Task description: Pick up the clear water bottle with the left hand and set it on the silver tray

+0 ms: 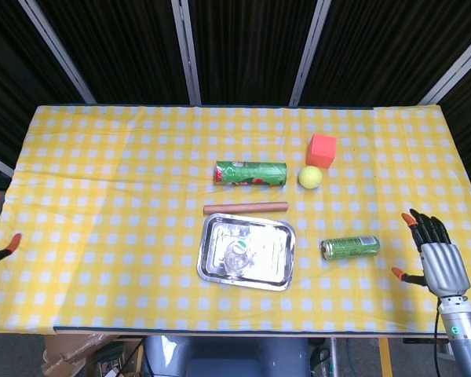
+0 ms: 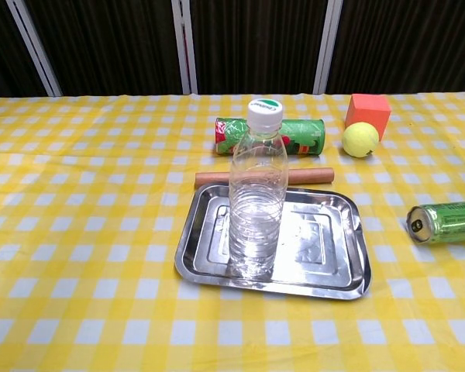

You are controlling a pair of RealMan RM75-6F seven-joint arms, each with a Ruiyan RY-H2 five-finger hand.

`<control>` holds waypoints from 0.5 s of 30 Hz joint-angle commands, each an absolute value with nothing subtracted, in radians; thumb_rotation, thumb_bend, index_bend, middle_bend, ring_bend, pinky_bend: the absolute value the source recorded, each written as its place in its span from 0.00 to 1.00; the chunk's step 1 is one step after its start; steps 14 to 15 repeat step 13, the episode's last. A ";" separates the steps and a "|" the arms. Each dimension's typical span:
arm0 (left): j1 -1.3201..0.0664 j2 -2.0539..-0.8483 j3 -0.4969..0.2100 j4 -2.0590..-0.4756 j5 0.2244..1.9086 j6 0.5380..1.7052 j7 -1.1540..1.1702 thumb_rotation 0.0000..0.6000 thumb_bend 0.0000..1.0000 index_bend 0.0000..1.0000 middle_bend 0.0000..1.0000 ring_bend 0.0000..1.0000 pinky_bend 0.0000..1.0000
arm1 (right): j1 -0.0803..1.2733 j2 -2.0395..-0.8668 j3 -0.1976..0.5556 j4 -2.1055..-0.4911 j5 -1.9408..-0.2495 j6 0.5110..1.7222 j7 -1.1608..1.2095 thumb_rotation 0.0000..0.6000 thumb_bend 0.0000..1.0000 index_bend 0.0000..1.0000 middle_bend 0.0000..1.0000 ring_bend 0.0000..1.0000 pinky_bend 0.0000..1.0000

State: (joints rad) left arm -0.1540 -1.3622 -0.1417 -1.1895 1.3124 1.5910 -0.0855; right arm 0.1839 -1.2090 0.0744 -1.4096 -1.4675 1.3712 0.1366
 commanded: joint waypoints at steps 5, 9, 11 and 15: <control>-0.069 -1.221 -0.096 -1.400 1.300 1.609 0.032 1.00 0.25 0.16 0.09 0.00 0.00 | 0.177 -1.231 0.092 -1.390 -1.461 1.409 0.083 1.00 0.05 0.01 0.00 0.00 0.00; -0.060 -1.208 -0.082 -1.456 1.339 1.628 0.054 1.00 0.25 0.16 0.09 0.00 0.00 | 0.171 -1.233 0.101 -1.392 -1.452 1.423 0.076 1.00 0.05 0.01 0.00 0.00 0.00; -0.057 -1.205 -0.075 -1.467 1.348 1.621 0.057 1.00 0.25 0.16 0.09 0.00 0.00 | 0.171 -1.234 0.101 -1.392 -1.449 1.418 0.076 1.00 0.05 0.01 0.00 0.00 0.00; -0.057 -1.204 -0.074 -1.469 1.352 1.615 0.056 1.00 0.25 0.16 0.09 0.00 0.00 | 0.171 -1.234 0.100 -1.392 -1.445 1.412 0.072 1.00 0.05 0.01 0.00 0.00 0.00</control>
